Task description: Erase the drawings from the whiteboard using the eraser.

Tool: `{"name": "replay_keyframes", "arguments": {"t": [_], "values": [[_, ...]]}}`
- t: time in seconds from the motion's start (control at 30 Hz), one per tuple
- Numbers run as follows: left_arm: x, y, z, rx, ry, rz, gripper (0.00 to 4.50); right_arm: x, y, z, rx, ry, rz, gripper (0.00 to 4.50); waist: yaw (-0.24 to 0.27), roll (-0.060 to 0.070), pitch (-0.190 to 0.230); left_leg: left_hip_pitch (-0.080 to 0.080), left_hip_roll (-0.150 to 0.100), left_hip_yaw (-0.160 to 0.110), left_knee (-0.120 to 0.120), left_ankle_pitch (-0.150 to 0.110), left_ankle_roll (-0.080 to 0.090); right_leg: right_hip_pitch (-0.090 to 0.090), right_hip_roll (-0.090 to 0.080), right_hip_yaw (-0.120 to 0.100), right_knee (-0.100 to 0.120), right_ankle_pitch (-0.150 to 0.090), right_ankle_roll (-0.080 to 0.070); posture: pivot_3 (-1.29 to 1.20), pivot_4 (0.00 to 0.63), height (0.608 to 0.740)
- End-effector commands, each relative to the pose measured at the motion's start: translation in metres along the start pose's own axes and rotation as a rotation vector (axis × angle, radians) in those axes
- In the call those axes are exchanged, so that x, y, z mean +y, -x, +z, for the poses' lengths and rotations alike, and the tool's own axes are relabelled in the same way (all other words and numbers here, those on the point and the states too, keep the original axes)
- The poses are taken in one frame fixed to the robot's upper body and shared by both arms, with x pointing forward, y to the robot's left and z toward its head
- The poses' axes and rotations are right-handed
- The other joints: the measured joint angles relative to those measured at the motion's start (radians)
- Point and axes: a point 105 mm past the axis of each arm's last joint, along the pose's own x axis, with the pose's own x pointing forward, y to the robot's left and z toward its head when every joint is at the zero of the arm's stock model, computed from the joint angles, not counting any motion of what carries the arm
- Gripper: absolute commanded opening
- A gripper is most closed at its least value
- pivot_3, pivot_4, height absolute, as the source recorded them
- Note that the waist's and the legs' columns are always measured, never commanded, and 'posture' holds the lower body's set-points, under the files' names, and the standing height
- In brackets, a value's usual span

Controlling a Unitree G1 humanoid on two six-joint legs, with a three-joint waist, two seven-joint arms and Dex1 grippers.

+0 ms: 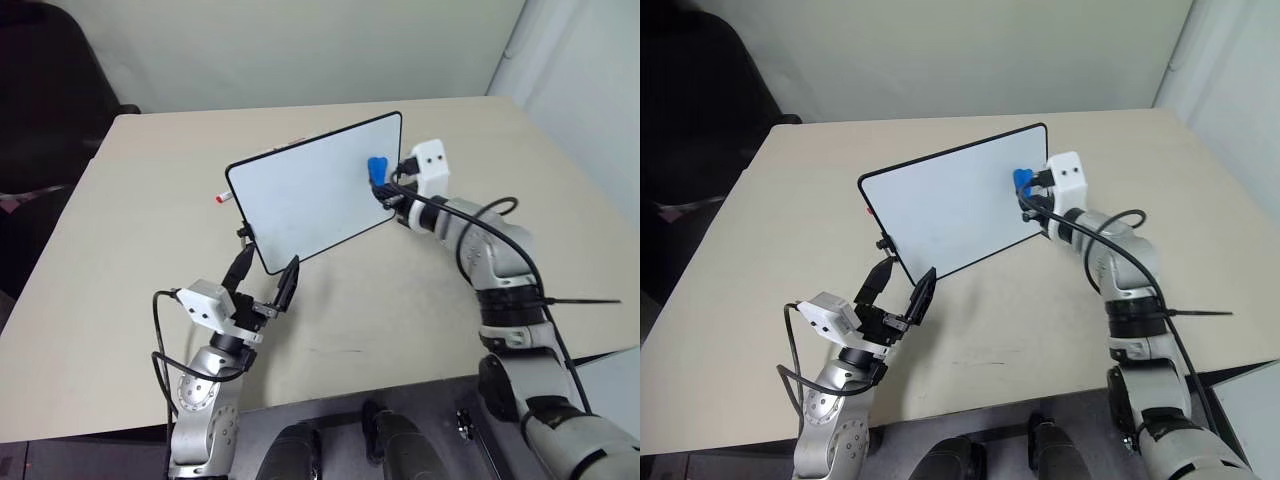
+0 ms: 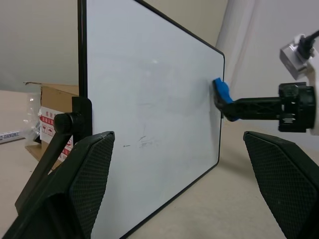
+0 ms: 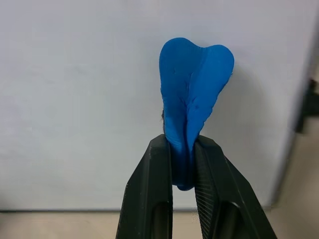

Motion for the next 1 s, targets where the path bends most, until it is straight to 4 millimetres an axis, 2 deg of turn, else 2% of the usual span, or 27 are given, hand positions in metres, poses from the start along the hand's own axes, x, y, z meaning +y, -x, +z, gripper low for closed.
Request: {"name": "replay_keyframes", "arguments": {"t": [0.03, 0.2, 0.4, 0.5, 0.6, 0.73, 0.8, 0.87, 1.0], "values": [[-0.006, -0.002, 0.005, -0.024, 0.005, -0.019, 4.50, 0.009, 0.033, 0.002, 0.044, 0.048, 0.057, 0.31, 0.004, 0.000, 0.000, 0.000, 0.000, 0.000, 0.000, 0.000, 0.000, 0.000, 0.000, 0.000, 0.000, -0.001, 0.000, 0.00, 0.150, 0.740], [-0.010, -0.003, 0.003, -0.021, 0.012, -0.027, 4.50, 0.006, 0.064, -0.041, 0.288, 0.052, 0.024, 0.31, 0.003, 0.000, 0.000, 0.001, 0.000, 0.004, 0.000, 0.000, 0.000, 0.002, 0.000, 0.001, -0.001, -0.006, 0.008, 0.00, 0.150, 0.740], [-0.016, -0.006, 0.000, -0.015, 0.033, -0.057, 4.50, 0.007, 0.077, -0.079, 0.394, 0.022, 0.019, 0.31, 0.003, 0.000, 0.000, 0.003, 0.000, 0.006, 0.000, -0.003, 0.004, 0.003, -0.001, 0.002, -0.001, -0.007, 0.011, 0.00, 0.150, 0.740], [-0.018, -0.007, -0.001, -0.012, 0.039, -0.069, 4.50, 0.003, 0.079, -0.089, 0.412, 0.052, -0.002, 1.34, 0.003, 0.000, 0.000, 0.006, 0.000, 0.007, 0.001, -0.002, 0.005, 0.006, -0.001, 0.003, -0.001, -0.006, 0.011, 0.00, 0.150, 0.740], [-0.020, -0.009, -0.003, -0.009, 0.041, -0.078, 4.50, 0.000, 0.079, -0.084, 0.377, 0.051, -0.019, 2.38, 0.002, 0.000, 0.000, 0.009, 0.000, 0.007, 0.001, -0.002, 0.005, 0.009, -0.001, 0.003, -0.001, -0.006, 0.011, 0.00, 0.150, 0.740], [-0.021, -0.012, -0.005, -0.010, 0.043, -0.086, 4.50, -0.010, 0.079, -0.060, 0.223, 0.101, -0.054, 3.75, 0.001, 0.000, 0.000, 0.012, 0.000, 0.007, 0.001, -0.002, 0.005, 0.012, -0.001, 0.003, -0.002, -0.006, 0.011, 0.00, 0.150, 0.740], [-0.021, -0.014, -0.006, -0.011, 0.043, -0.089, 4.50, -0.010, 0.079, -0.032, 0.043, 0.136, -0.048, 3.75, 0.001, 0.000, 0.000, 0.012, 0.000, 0.007, 0.001, -0.002, 0.005, 0.012, -0.001, 0.004, -0.002, -0.007, 0.011, 0.00, 0.150, 0.740], [-0.022, -0.014, -0.008, -0.011, 0.043, -0.092, 4.50, -0.004, 0.082, -0.016, -0.082, 0.113, -0.002, 3.75, 0.001, 0.000, 0.000, 0.012, 0.000, 0.007, 0.001, -0.003, 0.006, 0.012, -0.001, 0.004, -0.002, -0.007, 0.011, 0.00, 0.150, 0.740], [-0.020, -0.015, -0.010, -0.008, 0.036, -0.085, 4.50, 0.021, 0.084, -0.006, -0.196, 0.097, 0.120, 3.75, 0.001, 0.000, 0.000, 0.012, 0.000, 0.007, 0.000, -0.004, 0.007, 0.012, -0.001, 0.004, -0.002, -0.008, 0.013, 0.00, 0.150, 0.740]]}}
